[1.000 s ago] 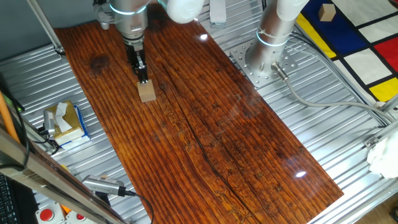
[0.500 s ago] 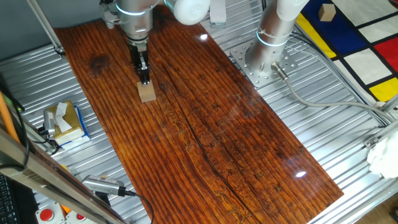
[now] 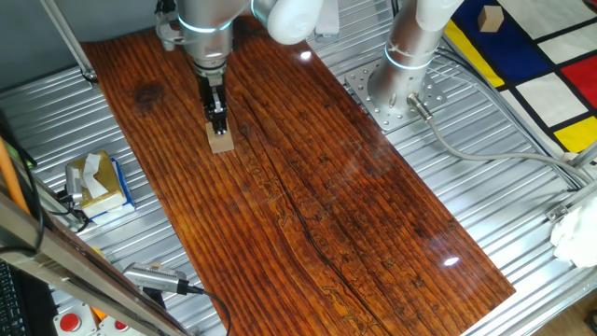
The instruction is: Pick up the small block on the left and move it to the right
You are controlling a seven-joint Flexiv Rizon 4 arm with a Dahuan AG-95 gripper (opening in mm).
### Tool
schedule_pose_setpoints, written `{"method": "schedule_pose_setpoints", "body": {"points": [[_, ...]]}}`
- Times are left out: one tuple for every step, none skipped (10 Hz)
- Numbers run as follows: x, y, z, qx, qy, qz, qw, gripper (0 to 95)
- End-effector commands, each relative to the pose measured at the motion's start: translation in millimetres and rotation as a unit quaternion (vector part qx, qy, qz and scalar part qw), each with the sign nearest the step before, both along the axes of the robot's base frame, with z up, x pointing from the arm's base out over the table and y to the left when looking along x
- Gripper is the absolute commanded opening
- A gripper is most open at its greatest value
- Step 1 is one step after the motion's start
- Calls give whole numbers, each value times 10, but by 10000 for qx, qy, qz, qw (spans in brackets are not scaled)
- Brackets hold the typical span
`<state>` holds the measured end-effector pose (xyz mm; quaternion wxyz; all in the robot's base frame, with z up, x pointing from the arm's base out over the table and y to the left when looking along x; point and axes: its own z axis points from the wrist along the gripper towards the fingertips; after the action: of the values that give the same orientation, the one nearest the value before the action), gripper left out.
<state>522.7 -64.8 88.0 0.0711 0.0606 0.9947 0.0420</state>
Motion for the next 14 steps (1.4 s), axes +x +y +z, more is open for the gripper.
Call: {"method": "schedule_pose_setpoints", "body": {"points": [[-10,3,-35,-2,-53,55,10000,760],[-12,5,-50,-1,-72,80,9999,760],[-14,7,-79,4,-129,100,9999,760],[-16,9,-99,3,-148,111,9998,760],[-18,10,-112,-1,-152,126,9998,760],[-19,11,-124,-4,-157,137,9998,760],[-21,14,-136,-7,-152,148,9998,760],[-22,14,-144,-11,-152,172,9997,760],[-24,16,-159,-14,-154,181,9997,760],[-26,19,-181,-10,-172,198,9997,760],[-30,21,-204,-6,-184,200,9996,760],[-33,24,-227,-4,-192,194,9996,760],[-36,25,-241,-4,-200,191,9996,760],[-39,27,-260,-4,-204,181,9996,760]]}}
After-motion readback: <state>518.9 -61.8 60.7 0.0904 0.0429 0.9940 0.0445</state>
